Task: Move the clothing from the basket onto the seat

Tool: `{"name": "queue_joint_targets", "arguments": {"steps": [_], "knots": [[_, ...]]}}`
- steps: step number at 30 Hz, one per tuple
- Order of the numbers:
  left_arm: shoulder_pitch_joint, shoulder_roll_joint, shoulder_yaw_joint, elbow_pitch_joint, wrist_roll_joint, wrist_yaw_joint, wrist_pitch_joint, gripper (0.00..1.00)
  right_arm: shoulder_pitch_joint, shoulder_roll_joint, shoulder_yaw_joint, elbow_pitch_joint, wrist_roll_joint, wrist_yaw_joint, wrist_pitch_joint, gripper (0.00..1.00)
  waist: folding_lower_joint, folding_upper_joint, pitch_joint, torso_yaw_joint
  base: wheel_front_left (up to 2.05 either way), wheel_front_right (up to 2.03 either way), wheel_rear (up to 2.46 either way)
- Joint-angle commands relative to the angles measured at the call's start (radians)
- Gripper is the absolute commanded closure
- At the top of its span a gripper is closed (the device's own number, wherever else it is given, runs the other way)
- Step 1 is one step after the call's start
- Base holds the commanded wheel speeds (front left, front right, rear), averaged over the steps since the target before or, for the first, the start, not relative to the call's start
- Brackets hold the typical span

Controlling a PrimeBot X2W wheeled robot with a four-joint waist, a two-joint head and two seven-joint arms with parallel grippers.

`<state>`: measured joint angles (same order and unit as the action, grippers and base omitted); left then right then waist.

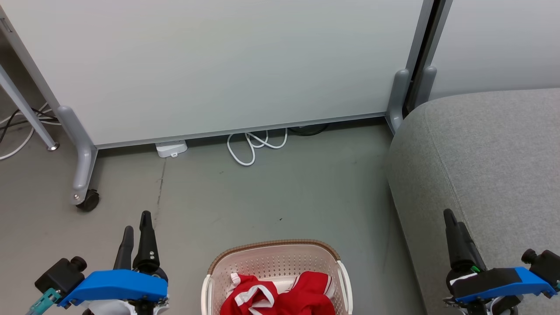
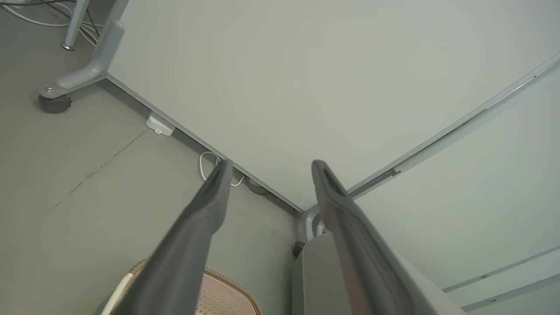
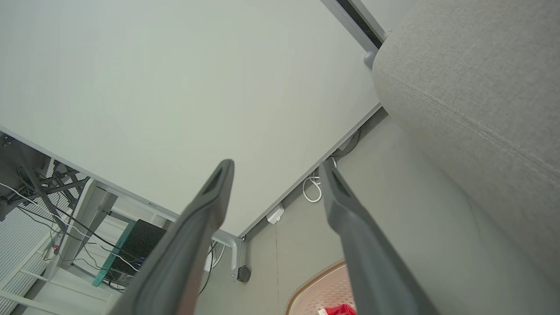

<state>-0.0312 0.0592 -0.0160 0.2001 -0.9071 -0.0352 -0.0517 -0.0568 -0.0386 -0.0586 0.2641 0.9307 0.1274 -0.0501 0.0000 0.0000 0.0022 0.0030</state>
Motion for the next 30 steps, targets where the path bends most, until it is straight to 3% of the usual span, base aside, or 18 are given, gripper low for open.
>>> {"name": "queue_joint_targets", "arguments": {"steps": [1,19,30], "knots": [[-0.009,0.015,-0.014,-0.022,0.056,0.006,-0.013,0.00,-0.025,-0.007,0.004,-0.018,-0.054,0.002,-0.012,0.00,0.0000,0.0000,-0.001,0.000,0.00,0.00,0.00],[-0.006,0.041,-0.076,0.003,0.291,0.054,-0.067,0.00,-0.019,-0.009,0.017,-0.037,-0.311,0.003,-0.033,0.00,0.0000,0.0000,-0.003,0.002,0.00,0.00,0.00],[-0.009,0.052,-0.114,0.001,0.395,0.042,-0.097,0.00,-0.017,-0.010,0.023,-0.042,-0.441,0.003,-0.051,0.00,0.0000,0.0000,-0.003,0.005,0.00,0.00,0.00]]}}
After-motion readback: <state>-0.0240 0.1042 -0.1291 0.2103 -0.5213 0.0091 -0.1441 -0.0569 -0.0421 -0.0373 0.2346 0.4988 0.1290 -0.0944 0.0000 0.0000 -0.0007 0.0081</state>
